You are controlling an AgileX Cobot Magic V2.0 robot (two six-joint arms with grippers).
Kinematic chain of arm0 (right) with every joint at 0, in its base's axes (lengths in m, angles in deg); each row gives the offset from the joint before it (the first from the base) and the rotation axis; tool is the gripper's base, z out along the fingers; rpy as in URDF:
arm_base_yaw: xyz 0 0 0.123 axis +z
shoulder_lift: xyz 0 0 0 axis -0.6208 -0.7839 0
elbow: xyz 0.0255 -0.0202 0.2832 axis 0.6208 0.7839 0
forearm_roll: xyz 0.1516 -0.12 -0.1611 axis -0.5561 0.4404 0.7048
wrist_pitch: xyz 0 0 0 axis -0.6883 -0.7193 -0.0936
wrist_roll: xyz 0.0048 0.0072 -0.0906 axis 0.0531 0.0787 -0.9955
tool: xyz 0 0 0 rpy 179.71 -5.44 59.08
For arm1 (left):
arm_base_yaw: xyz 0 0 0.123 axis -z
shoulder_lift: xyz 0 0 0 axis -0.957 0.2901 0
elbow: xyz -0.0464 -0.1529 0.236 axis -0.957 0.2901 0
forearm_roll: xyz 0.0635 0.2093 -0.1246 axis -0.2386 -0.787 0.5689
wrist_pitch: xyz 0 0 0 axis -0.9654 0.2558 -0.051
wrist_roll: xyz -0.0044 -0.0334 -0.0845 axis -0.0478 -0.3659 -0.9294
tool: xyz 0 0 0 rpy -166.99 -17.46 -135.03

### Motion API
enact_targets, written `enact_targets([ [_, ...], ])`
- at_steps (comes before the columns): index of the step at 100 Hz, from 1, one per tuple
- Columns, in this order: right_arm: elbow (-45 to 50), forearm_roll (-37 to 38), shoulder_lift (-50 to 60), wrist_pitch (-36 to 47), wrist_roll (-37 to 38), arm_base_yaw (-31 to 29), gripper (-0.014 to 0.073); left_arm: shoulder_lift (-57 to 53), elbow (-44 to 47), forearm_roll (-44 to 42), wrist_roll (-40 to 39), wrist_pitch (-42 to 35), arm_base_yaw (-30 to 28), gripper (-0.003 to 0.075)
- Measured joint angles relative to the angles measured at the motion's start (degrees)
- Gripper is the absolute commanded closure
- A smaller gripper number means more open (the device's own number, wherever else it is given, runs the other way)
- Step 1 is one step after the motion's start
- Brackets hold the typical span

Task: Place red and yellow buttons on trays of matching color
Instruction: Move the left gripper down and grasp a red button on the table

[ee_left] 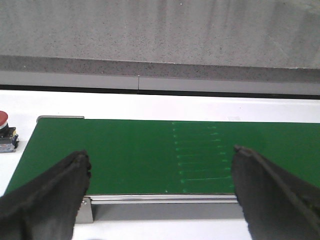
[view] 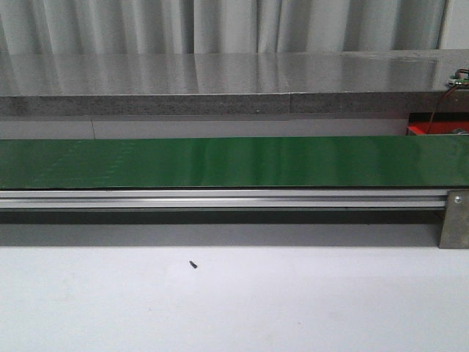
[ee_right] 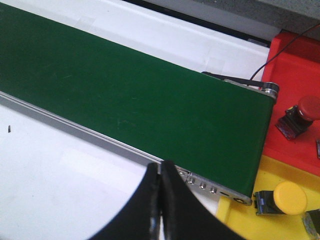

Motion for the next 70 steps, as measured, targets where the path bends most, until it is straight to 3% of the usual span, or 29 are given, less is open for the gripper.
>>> enact_targets([
  [28, 0.0, 0.0, 0.0, -0.9, 0.0, 0.0, 0.0688, 12.8, -12.3, -9.8, -10.2, 4.8, -6.9, 0.0132],
  [70, 0.0, 0.0, 0.0, -1.0, 0.0, 0.0, 0.0688, 54.6, -43.1, -11.4, -11.5, 14.3, -16.6, 0.0132],
])
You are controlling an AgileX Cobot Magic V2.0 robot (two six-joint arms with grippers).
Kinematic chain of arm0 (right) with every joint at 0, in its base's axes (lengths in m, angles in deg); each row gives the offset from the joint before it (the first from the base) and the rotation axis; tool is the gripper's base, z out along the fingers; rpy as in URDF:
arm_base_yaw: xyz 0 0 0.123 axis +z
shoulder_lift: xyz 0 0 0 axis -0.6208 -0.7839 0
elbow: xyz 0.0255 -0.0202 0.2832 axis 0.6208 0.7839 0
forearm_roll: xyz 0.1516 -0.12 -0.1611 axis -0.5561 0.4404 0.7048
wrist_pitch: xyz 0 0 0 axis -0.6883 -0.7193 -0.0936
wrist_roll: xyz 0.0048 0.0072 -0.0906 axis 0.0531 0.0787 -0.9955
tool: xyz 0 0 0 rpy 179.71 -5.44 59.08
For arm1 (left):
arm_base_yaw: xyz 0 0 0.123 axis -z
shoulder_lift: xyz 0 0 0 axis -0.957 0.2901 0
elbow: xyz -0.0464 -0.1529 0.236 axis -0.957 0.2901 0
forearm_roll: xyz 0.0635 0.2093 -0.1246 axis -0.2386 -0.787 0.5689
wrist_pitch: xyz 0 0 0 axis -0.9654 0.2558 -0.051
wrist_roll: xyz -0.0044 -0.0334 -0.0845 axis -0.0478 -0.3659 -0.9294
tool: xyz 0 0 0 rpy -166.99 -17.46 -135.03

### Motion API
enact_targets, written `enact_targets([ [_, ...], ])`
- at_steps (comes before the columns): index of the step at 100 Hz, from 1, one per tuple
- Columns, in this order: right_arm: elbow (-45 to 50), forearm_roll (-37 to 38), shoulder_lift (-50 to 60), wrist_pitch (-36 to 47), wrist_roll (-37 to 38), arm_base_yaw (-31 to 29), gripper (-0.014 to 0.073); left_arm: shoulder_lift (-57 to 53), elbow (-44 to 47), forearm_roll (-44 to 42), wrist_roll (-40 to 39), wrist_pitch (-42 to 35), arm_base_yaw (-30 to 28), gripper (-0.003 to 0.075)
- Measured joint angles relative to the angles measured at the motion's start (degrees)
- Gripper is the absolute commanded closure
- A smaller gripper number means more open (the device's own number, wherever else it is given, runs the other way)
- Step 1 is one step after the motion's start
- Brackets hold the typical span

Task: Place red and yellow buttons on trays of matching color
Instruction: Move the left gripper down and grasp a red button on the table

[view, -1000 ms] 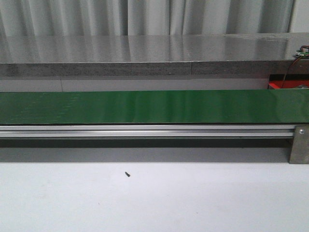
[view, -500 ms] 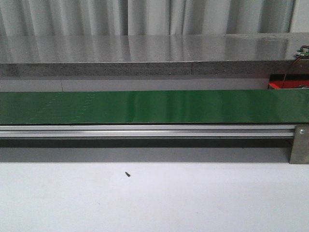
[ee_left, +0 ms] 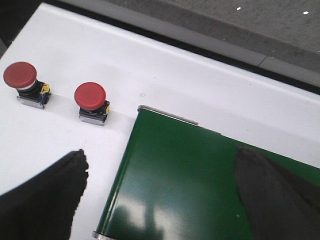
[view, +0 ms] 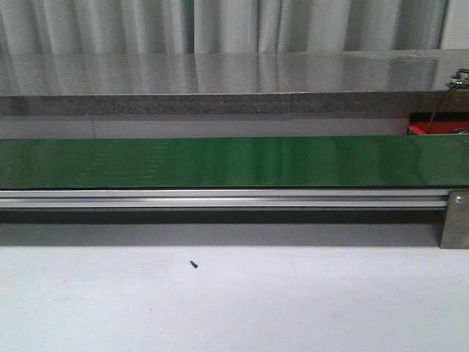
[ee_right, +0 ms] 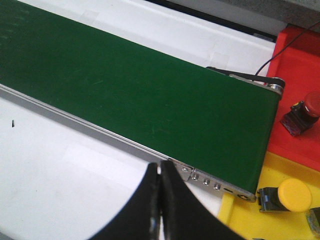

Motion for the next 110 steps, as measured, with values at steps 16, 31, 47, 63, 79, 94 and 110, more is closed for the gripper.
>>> enact_targets([
  [16, 0.0, 0.0, 0.0, 0.0, 0.0, 0.0, 0.0688, 13.9, -10.9, -2.7, -0.2, 7.1, -1.1, 0.0132],
  [31, 0.0, 0.0, 0.0, -0.1, 0.0, 0.0, 0.0688, 24.3, -19.3, -5.5, -0.3, 10.8, -1.1, 0.0132],
  [47, 0.0, 0.0, 0.0, -1.0, 0.0, 0.0, 0.0688, 28.1, -22.9, -7.3, -0.4, 9.9, -1.1, 0.0132],
  [63, 0.0, 0.0, 0.0, -1.8, 0.0, 0.0, 0.0688, 28.2, -23.8, -10.6, -2.1, 7.0, -1.1, 0.0132],
  [79, 0.0, 0.0, 0.0, -2.0, 0.0, 0.0, 0.0688, 29.2, -23.9, -13.1, -3.1, 5.0, -1.1, 0.0132],
  [94, 0.0, 0.0, 0.0, -2.0, 0.0, 0.0, 0.0688, 30.8, -23.9, -13.5, -3.2, 2.1, -1.1, 0.0132],
  [110, 0.0, 0.0, 0.0, -2.0, 0.0, 0.0, 0.0688, 31.0, -23.9, -13.5, -3.2, -0.4, -1.1, 0.0132],
])
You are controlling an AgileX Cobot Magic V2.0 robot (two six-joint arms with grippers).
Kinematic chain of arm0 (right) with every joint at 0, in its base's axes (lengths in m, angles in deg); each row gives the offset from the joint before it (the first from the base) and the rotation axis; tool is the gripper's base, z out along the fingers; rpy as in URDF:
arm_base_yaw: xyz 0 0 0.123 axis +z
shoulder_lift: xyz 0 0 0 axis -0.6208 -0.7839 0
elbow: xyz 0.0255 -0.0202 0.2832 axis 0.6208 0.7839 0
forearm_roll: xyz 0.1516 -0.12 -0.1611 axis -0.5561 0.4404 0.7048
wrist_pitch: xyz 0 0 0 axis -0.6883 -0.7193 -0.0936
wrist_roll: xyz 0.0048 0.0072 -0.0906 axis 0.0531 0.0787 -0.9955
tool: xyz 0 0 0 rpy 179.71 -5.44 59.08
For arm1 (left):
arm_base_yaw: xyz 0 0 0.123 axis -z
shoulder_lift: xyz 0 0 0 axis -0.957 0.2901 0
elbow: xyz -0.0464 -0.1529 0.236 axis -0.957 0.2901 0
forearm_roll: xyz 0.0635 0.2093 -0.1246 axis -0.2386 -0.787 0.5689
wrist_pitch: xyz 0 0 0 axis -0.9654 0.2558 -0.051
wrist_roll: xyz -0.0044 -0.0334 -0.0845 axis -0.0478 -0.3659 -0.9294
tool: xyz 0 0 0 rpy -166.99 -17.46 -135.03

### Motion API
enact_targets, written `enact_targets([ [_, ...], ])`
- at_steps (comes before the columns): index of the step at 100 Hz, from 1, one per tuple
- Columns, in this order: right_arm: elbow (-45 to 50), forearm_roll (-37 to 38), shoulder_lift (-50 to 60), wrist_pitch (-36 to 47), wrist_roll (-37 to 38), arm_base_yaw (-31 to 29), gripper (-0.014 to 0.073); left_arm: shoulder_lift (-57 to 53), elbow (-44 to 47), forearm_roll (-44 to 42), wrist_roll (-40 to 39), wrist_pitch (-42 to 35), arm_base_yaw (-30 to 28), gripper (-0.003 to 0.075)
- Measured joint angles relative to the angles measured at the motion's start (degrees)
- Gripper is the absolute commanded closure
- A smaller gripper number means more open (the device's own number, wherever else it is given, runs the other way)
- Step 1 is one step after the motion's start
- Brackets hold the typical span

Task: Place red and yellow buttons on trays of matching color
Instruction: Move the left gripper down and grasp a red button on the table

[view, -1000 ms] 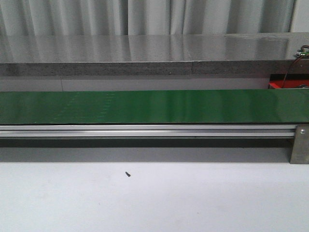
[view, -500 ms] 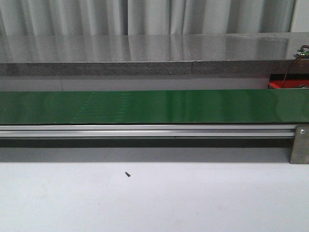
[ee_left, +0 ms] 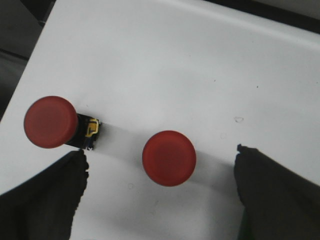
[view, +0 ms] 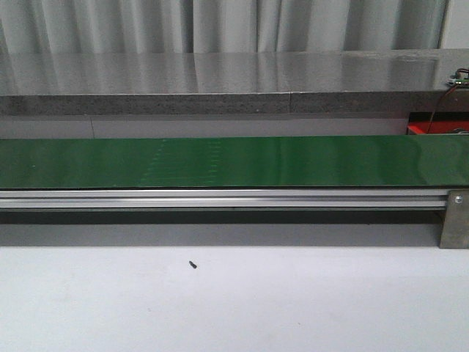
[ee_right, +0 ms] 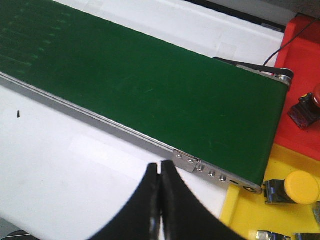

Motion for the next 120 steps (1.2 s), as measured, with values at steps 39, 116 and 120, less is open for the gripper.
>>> enact_targets([
  [39, 0.0, 0.0, 0.0, 0.0, 0.0, 0.0, 0.0688, 5.4, -0.1, 0.6, 0.0, -1.8, 0.0, 0.0132],
  [116, 0.0, 0.6, 0.0, 0.3, 0.0, 0.0, 0.0688, 9.0, -0.2, 1.5, 0.3, -6.9, 2.0, 0.0220],
  [120, 0.0, 0.6, 0.0, 0.3, 0.0, 0.0, 0.0688, 9.0, -0.2, 1.5, 0.3, -6.9, 2.0, 0.0259],
])
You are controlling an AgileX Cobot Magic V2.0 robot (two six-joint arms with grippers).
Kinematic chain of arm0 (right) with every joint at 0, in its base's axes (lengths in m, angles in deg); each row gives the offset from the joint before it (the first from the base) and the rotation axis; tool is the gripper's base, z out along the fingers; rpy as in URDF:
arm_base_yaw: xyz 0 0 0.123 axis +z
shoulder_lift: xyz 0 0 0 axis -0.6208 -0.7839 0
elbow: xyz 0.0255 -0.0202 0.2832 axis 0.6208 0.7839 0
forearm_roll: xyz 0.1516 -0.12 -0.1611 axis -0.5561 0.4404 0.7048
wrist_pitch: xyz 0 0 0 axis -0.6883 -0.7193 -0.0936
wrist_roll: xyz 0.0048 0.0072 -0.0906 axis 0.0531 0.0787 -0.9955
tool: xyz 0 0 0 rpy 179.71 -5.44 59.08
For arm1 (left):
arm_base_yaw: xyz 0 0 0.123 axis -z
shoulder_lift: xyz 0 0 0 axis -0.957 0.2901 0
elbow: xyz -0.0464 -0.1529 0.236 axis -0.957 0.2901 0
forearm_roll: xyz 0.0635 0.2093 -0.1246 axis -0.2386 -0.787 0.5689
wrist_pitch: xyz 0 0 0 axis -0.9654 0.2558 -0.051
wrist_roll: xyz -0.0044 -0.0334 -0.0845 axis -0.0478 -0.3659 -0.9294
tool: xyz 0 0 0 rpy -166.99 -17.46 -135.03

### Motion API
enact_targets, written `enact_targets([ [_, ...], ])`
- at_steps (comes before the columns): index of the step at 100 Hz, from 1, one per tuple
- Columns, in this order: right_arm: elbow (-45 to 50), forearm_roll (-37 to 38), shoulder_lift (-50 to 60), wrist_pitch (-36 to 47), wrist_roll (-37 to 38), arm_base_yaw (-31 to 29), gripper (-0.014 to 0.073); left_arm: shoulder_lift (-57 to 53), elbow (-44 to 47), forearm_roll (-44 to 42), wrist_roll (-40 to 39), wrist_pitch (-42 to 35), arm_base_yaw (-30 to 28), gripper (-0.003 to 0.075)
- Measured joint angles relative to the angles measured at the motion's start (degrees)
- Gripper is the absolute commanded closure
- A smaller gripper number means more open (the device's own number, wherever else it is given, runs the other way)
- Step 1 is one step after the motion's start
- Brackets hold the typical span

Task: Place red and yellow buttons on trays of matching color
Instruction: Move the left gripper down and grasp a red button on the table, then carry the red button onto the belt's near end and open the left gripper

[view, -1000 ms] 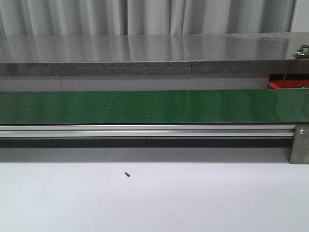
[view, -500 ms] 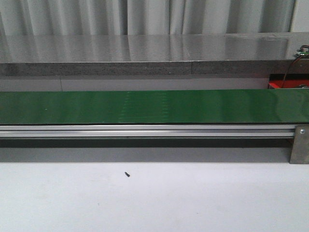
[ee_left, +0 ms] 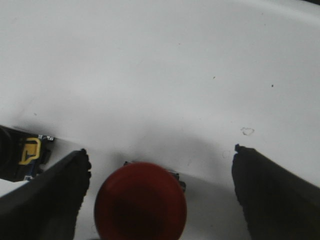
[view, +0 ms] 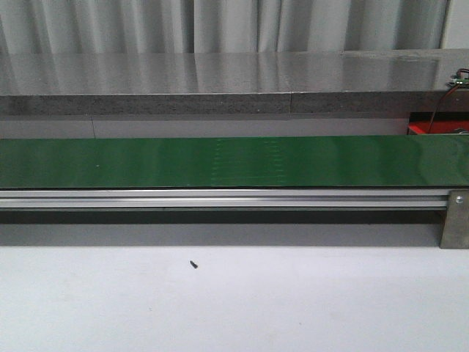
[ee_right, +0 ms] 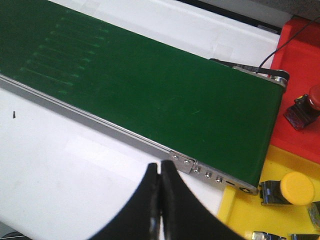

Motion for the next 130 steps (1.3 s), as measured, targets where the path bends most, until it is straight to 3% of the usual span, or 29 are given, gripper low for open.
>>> enact_targets([
  [20, 0.0, 0.0, 0.0, 0.0, 0.0, 0.0, 0.0688, 0.0, 0.0, -0.9, 0.0, 0.0, 0.0, 0.0480],
  [43, 0.0, 0.0, 0.0, 0.0, 0.0, 0.0, 0.0688, 0.0, 0.0, -1.4, 0.0, 0.3, 0.0, 0.0617],
  [61, 0.0, 0.0, 0.0, 0.1, 0.0, 0.0, 0.0688, -2.0, 0.1, -1.9, 0.0, 2.4, 0.0, 0.0624],
  [103, 0.0, 0.0, 0.0, 0.1, 0.0, 0.0, 0.0688, -18.3, 0.4, 4.0, 1.3, 13.5, 0.1, 0.0624],
  [130, 0.0, 0.0, 0.0, 0.1, 0.0, 0.0, 0.0688, -26.7, 11.4, 9.7, 5.7, 12.8, 0.9, 0.0624],
])
